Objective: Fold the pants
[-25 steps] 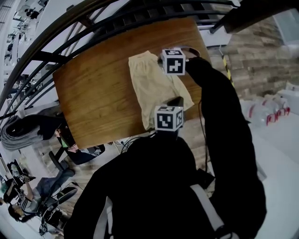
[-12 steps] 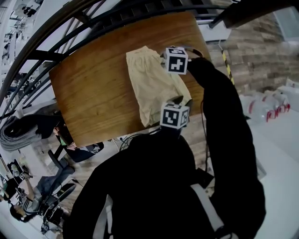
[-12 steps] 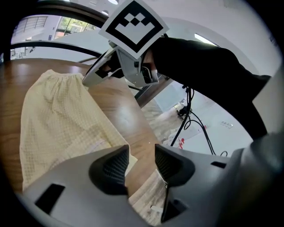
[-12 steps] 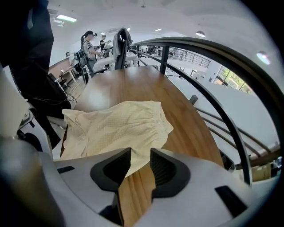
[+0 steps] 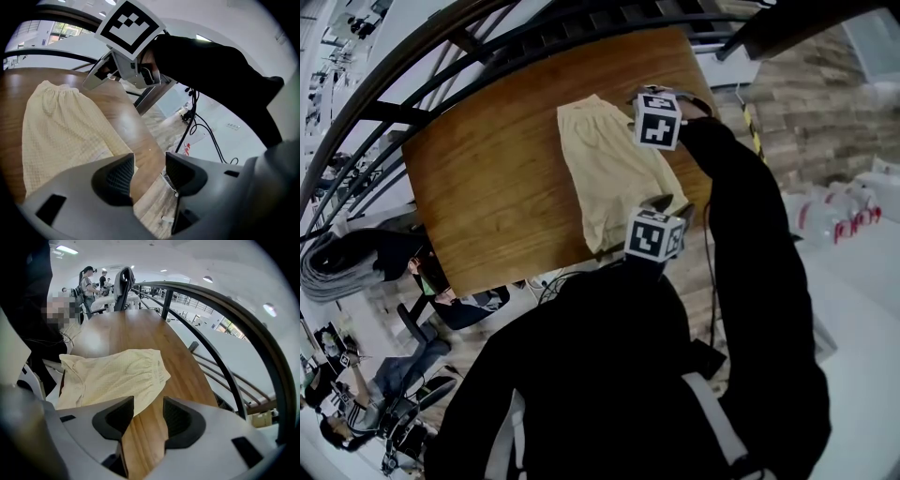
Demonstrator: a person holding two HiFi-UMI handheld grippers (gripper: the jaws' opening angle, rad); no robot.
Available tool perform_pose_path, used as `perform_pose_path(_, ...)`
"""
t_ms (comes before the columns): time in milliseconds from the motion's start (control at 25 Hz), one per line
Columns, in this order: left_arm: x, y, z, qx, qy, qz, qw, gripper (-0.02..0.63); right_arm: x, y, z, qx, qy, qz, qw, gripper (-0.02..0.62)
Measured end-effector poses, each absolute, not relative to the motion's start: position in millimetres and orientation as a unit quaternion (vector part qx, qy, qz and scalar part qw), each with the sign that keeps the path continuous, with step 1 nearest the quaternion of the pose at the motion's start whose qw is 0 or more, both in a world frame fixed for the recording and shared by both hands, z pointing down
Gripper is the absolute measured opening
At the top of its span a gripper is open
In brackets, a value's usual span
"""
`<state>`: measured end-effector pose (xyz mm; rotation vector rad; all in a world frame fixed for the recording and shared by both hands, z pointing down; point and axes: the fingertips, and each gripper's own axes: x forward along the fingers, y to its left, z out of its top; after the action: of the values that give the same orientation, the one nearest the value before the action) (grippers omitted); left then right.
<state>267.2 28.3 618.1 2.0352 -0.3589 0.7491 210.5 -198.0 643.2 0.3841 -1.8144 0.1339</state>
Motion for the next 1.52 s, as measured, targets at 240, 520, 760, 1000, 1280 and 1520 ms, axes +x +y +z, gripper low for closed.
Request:
perform_pose_path(240, 258.8, 11.5, 621.4, 0.837, -0.191, 0.377, 0.347, 0.193, 215.6, -191.4, 638.7, 0.170, -0.777, 0.049, 0.604, 0.178)
perform_pose_path(520, 267.1, 21.1, 606.4, 0.860, -0.177, 0.361, 0.315, 0.195, 217.9, -190.5, 631.4, 0.176, -0.776, 0.035, 0.604, 0.178)
perform_pose_path(760, 231.4, 1.2, 598.0, 0.857, -0.195, 0.349, 0.327, 0.195, 199.2, -179.2, 610.8, 0.205, -0.806, 0.073, 0.550, 0.178)
perform_pose_path(1000, 179.7, -36.5, 582.7, 0.853, -0.238, 0.333, 0.324, 0.195, 182.2, -171.4, 589.5, 0.270, -0.828, 0.143, 0.470, 0.178)
perform_pose_path(1280, 130.7, -74.3, 578.7, 0.855, -0.277, 0.312, 0.308, 0.195, 194.0, -185.7, 576.1, 0.380, -0.822, 0.212, 0.367, 0.177)
perform_pose_path(1520, 91.3, -120.0, 582.9, 0.845, -0.320, 0.288, 0.317, 0.192, 194.4, -186.0, 595.2, 0.404, -0.813, 0.236, 0.346, 0.176)
